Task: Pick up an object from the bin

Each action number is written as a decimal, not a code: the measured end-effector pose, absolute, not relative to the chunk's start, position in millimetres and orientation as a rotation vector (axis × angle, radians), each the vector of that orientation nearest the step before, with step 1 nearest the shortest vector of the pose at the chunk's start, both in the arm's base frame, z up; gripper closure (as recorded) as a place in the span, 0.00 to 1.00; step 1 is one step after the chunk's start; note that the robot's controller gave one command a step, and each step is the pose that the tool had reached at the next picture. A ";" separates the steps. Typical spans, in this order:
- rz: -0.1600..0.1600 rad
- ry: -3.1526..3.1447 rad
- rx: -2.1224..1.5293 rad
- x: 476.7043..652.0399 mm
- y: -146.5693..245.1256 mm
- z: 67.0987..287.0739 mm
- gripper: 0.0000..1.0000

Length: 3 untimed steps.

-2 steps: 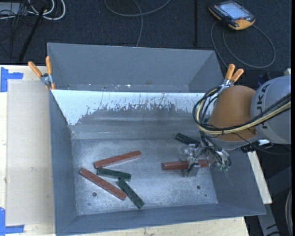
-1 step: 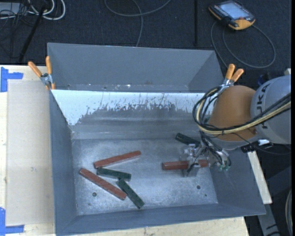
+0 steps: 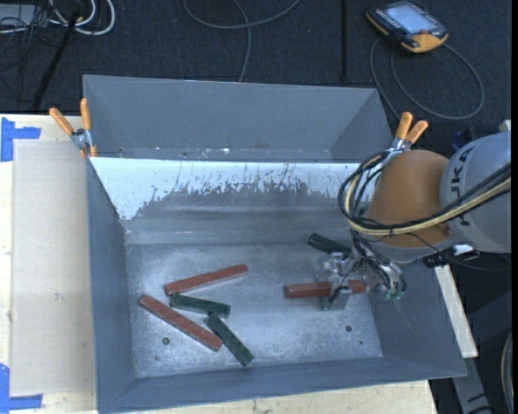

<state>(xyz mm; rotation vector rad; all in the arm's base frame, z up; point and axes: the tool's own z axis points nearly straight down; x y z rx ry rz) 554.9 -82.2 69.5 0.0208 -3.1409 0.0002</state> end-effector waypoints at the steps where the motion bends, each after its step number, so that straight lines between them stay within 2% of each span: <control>1: 0.000 -3.141 0.021 554.9 -82.2 69.5 1.00; 3: 0.000 -3.141 0.022 554.9 -82.1 69.5 1.00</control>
Offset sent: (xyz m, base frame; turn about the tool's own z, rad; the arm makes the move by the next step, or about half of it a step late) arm 0.0000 0.0000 0.0000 0.0000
